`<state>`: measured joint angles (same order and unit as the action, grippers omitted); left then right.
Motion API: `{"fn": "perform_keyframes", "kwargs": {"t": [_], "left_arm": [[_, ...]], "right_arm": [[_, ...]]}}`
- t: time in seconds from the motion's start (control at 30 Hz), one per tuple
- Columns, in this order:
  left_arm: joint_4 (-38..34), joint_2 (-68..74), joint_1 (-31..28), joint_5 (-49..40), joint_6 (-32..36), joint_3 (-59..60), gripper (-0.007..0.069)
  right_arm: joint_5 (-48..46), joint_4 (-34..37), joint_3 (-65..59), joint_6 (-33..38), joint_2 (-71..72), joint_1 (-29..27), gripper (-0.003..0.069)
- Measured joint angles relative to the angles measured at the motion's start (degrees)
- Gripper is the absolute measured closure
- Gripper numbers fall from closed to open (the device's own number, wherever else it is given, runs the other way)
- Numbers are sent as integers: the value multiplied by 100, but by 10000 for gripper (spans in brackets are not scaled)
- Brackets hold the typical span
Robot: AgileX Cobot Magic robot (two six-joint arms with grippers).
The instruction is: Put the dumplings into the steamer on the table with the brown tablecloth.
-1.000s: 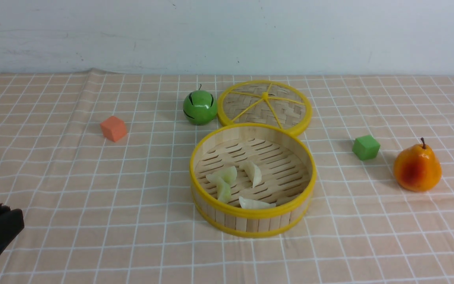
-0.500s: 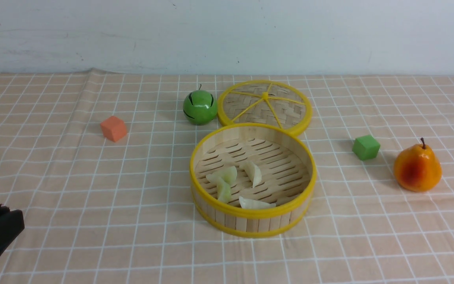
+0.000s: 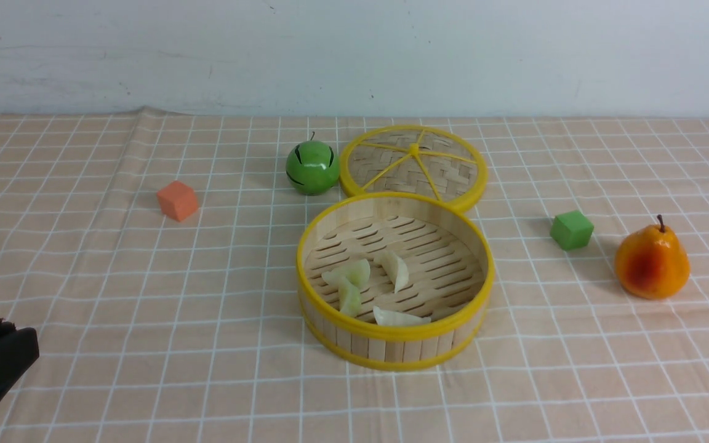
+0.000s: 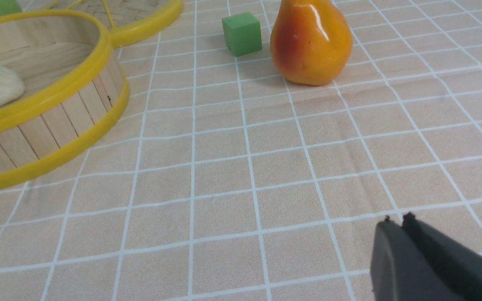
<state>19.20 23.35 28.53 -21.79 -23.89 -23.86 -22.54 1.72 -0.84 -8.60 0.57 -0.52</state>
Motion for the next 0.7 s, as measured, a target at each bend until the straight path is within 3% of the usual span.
{"fn": "perform_keyframes", "kwargs": {"t": [0.33, 0.47, 0.6, 0.7], "left_arm": [[13, -262, -31, 385, 33, 454, 501], [-36, -1014, -398, 616, 208, 1166, 501], [-923, -2076, -1078, 1974, 258, 2246, 501], [-1350, -2372, -1556, 2438, 298, 2506, 501]], "right_arm": [[0, 11, 0, -5, 0, 0, 627], [-10, 14, 0, -5, 0, 0, 624], [-10, 14, 0, -5, 0, 0, 619], [-10, 14, 0, -5, 0, 0, 615]]}}
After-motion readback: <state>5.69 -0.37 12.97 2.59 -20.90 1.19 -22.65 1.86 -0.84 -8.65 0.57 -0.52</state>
